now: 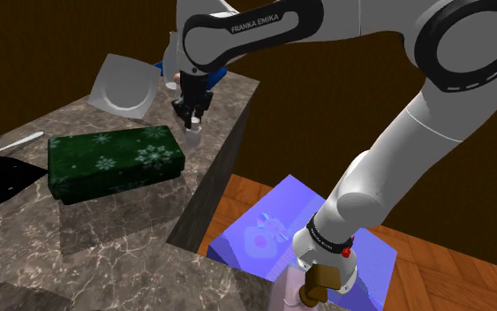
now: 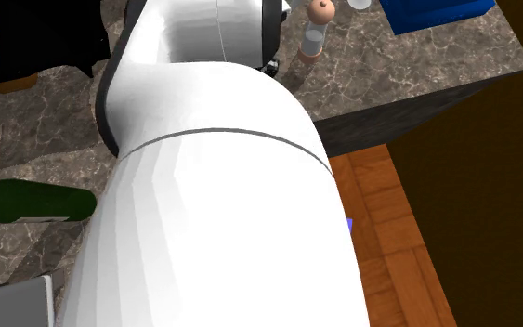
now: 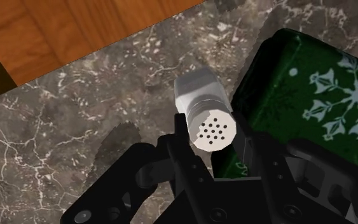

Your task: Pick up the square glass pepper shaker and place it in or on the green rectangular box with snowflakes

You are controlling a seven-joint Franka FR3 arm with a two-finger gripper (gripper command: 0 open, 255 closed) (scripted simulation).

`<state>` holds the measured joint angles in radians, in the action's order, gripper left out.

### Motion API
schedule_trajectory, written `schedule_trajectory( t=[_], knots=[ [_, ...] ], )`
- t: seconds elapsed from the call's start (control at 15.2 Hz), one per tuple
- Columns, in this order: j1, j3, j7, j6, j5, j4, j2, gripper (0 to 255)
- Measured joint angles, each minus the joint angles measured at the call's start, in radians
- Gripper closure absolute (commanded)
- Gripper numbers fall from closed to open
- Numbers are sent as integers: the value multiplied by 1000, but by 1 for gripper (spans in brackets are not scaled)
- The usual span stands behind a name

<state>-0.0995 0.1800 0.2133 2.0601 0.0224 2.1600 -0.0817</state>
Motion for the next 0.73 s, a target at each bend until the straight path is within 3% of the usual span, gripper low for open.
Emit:
schedule_trajectory(
  t=[0.73],
  knots=[
    [-1, -1, -8, -145, -9, -104, -41, 255]
  ],
)
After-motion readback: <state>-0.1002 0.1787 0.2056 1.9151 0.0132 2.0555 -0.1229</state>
